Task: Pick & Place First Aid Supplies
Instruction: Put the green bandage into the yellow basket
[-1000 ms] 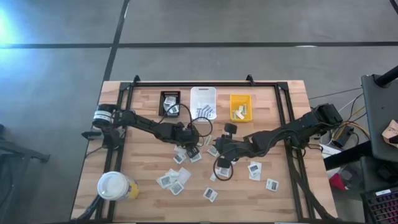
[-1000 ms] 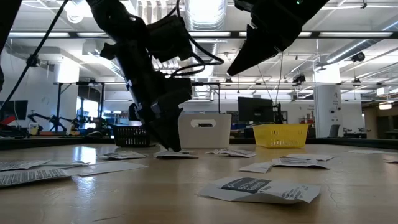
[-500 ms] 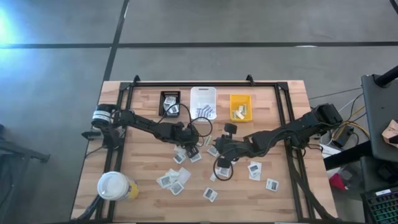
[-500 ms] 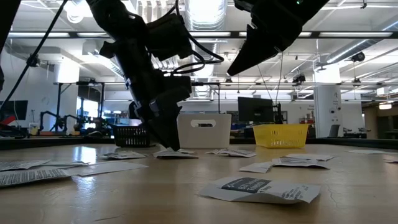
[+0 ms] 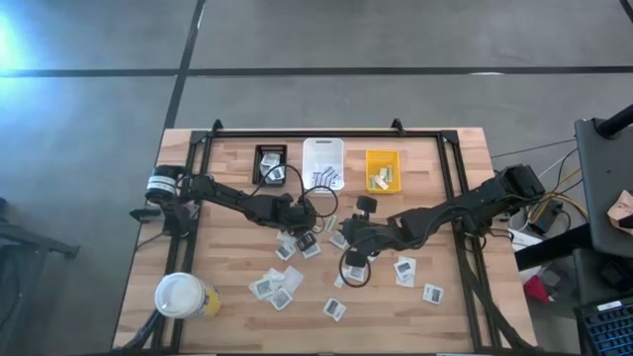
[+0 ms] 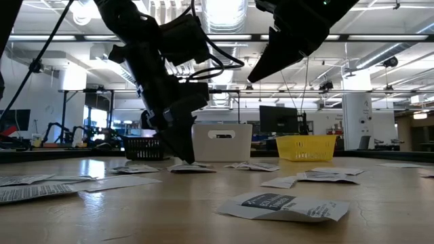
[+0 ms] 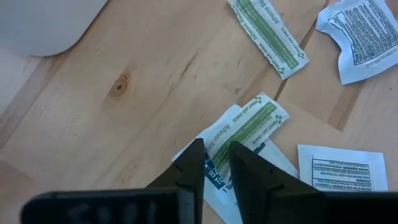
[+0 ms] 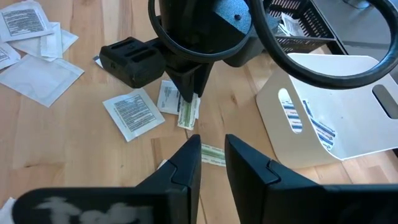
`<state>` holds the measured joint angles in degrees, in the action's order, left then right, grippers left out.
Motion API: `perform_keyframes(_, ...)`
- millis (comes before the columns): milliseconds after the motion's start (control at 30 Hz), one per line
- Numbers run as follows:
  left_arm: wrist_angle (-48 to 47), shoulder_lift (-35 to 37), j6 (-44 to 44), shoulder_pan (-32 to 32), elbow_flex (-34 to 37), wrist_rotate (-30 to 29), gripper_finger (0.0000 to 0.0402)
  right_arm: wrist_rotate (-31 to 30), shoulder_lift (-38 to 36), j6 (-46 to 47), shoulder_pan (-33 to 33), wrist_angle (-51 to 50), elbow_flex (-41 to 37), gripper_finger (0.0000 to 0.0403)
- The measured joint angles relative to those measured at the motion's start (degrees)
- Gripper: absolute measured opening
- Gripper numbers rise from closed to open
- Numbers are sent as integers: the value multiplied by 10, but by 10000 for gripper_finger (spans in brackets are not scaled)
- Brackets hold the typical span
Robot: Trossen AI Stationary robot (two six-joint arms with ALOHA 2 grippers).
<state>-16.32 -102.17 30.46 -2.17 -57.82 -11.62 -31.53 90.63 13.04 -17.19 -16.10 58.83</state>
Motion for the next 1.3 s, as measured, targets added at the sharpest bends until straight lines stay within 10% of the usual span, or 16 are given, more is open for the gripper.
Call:
perform_keyframes(367,0,2,-22,0,0,0,3,1,0,6,0,-1,0,74)
perform_keyframes(1300,-8,123,-89,0,0,-2,0,20,-15,41,-13,-87,0,52)
